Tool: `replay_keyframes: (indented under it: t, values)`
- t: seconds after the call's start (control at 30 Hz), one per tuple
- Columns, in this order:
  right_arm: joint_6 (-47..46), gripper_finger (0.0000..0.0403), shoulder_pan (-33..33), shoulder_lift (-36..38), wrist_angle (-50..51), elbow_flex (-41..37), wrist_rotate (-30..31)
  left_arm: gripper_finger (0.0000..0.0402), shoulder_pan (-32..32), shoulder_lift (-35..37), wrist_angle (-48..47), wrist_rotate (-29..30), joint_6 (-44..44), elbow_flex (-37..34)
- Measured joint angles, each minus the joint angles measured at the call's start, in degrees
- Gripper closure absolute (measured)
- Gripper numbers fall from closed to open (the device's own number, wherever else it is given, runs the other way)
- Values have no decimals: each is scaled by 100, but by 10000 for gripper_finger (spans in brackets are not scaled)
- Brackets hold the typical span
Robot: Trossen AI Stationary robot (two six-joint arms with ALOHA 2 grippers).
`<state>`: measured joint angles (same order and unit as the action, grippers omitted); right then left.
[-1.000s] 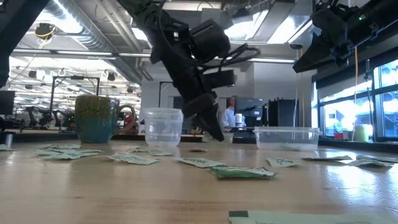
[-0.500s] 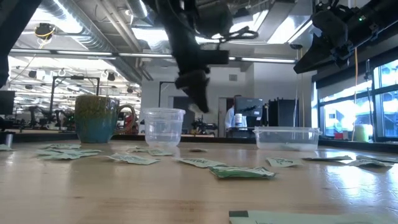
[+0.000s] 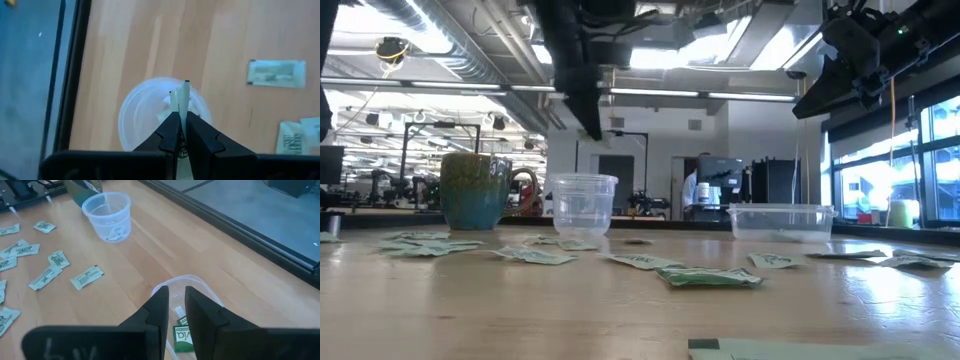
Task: Pick and place items into bin
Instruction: Put the white stevia packet into the left transparent bin
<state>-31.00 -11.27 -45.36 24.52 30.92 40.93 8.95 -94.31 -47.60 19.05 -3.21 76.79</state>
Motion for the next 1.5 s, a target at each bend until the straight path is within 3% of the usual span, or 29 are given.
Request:
replay_keyframes:
  t: [0.17, 0.33, 0.73, 1.27, 1.33, 1.5]
  values:
    - [0, 336, 0, -2, -21, 0, -2, 379, 136, 184, 887, -371, 43, -652]
    - [-15, 336, 0, -2, -49, 0, -2, 379, 316, 113, 1632, -359, -24, -1063]
    - [-20, 336, 0, 0, -73, 0, -2, 376, 647, 92, 1581, -330, 210, -1333]
    - [-20, 336, 0, 0, -69, 0, -2, 309, 595, 401, 1307, -119, 261, -1330]
    - [-19, 336, 1, 0, -68, 0, -2, 305, 511, 540, 1363, -331, 259, -1330]
    - [-26, 336, 2, 0, -77, 0, -2, 289, 189, 604, 1664, -1545, -216, -1328]
